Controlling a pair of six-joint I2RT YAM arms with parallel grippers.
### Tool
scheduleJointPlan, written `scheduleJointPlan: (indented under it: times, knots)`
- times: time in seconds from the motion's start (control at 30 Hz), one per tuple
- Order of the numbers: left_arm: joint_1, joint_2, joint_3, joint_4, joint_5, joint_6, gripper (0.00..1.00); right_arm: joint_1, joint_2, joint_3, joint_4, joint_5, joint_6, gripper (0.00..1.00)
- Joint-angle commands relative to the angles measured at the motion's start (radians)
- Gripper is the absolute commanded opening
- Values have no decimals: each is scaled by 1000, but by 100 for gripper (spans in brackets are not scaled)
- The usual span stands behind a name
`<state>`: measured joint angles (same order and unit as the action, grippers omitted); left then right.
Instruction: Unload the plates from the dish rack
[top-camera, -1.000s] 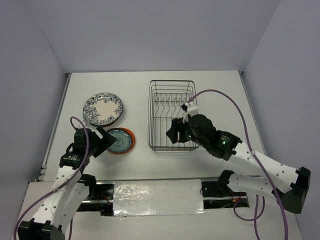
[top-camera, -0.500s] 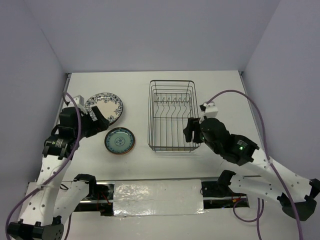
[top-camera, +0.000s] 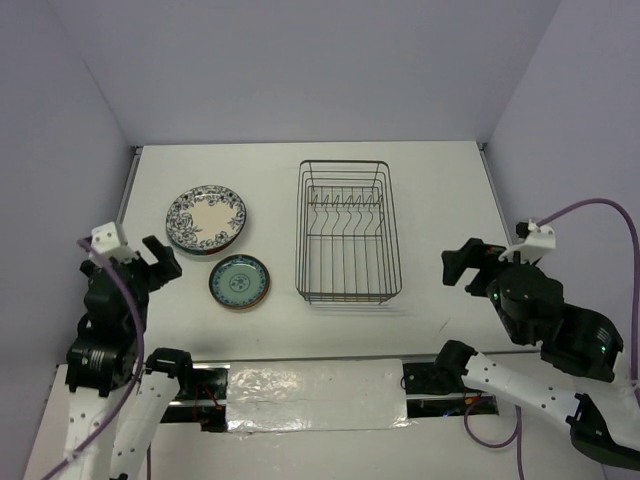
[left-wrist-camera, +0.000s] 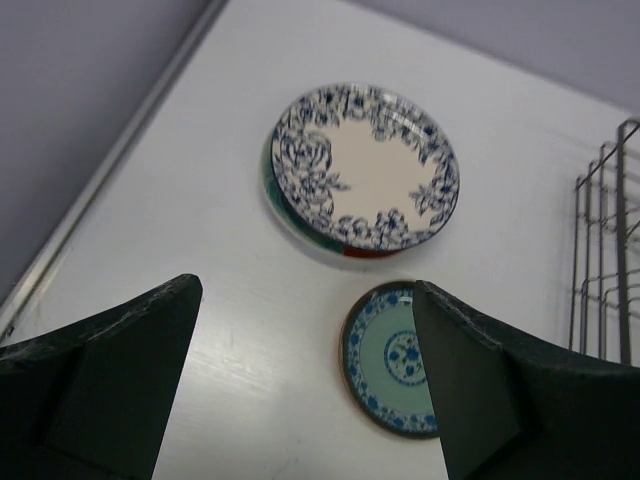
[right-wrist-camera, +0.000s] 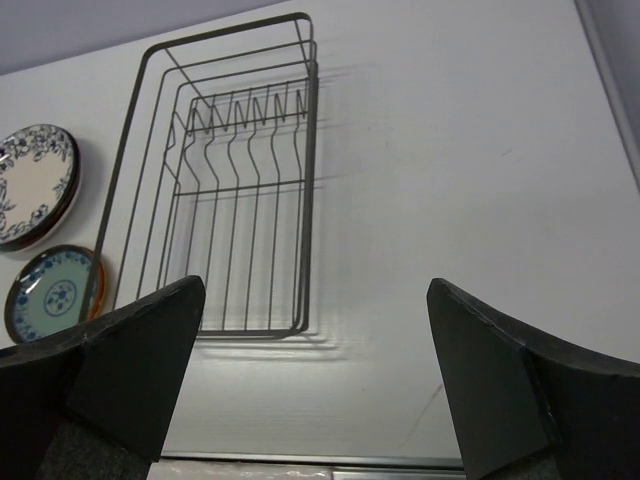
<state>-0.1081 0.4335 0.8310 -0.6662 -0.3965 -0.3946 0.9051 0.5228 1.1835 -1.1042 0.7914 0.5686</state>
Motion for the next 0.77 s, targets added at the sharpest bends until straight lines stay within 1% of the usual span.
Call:
scheduleJointPlan:
  times: [0.0,0.1,0.33,0.57,0.73]
  knots:
    - [-2,-146,-7,108,-79,49,99,-2,-62,21,-97,58,11,100]
    - [-2,-212,-21,111,-58,50,100,-2,-105,13,-124,58,25,100]
    - [-4,-214,-20,96,-41,34,99,0,-191,-10,-137,37,17,100]
    - [-19,-257,-24,91,-68,20,100,-2,-193,-25,-134,25,17,100]
    - [-27,-251,-23,88,-73,17,99,-2,-201,-36,-103,8,-9,100]
